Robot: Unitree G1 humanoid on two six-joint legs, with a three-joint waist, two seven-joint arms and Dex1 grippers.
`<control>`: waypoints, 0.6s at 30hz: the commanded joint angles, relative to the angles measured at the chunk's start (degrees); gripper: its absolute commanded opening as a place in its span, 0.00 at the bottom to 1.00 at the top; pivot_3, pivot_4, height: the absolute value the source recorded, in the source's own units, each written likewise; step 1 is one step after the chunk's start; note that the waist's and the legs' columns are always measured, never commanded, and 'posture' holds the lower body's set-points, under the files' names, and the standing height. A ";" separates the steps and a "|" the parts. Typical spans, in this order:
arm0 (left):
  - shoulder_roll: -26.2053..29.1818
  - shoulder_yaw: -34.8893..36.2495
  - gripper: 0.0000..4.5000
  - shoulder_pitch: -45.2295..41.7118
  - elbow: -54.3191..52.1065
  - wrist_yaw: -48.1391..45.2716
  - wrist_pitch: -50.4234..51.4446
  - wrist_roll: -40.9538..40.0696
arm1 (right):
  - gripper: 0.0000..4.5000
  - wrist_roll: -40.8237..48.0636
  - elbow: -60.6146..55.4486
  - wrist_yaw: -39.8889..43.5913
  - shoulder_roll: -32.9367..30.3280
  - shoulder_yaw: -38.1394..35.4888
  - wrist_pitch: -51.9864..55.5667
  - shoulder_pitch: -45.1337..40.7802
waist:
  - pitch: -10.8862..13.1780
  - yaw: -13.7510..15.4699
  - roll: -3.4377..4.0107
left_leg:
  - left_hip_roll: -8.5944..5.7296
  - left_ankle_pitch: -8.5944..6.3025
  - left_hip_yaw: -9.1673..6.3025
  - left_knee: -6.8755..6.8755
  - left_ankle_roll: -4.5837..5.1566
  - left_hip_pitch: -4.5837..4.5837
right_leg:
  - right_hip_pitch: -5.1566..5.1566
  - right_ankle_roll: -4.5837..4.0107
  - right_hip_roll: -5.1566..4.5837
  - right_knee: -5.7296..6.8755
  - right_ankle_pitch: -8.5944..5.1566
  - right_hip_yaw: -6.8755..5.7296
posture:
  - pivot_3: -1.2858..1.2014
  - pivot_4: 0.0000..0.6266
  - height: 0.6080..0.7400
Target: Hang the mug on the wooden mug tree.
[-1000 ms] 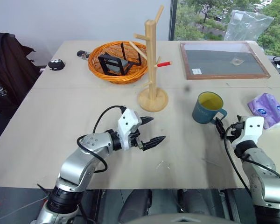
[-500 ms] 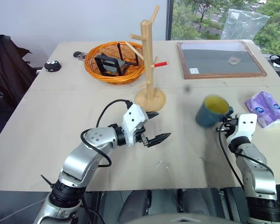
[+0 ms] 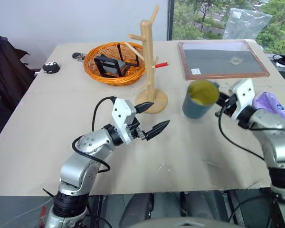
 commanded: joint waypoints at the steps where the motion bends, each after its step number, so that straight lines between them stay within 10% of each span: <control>1: -4.39 5.42 1.00 2.16 1.27 2.89 -12.43 2.24 | 0.00 -0.47 13.28 15.79 -4.87 5.43 -4.98 -17.96 | 0.26 0.08 0.06 | 0.00 0.04 0.00 0.03 -0.07 -0.02 | 0.03 -0.02 -0.01 -0.01 0.02 0.00 | 0.52 0.24 1.00; 7: -10.92 4.09 1.00 4.47 -1.11 10.08 -20.18 7.33 | 0.00 -8.20 49.87 32.52 -2.67 12.45 -25.19 -45.26 | 0.37 0.18 -0.09 | -0.08 0.04 0.14 0.13 -0.06 -0.10 | -0.05 0.00 -0.12 -0.11 0.05 0.05 | 0.52 0.24 1.00; 18: -13.24 1.30 1.00 8.99 -4.87 14.95 -22.37 9.64 | 0.00 -15.93 75.93 42.52 3.68 14.72 -40.69 -63.48 | 0.39 -0.26 -0.04 | -0.11 0.05 0.27 -0.02 -0.10 -1.07 | -1.19 -0.01 -0.26 -0.03 0.06 0.22 | 0.52 0.24 1.00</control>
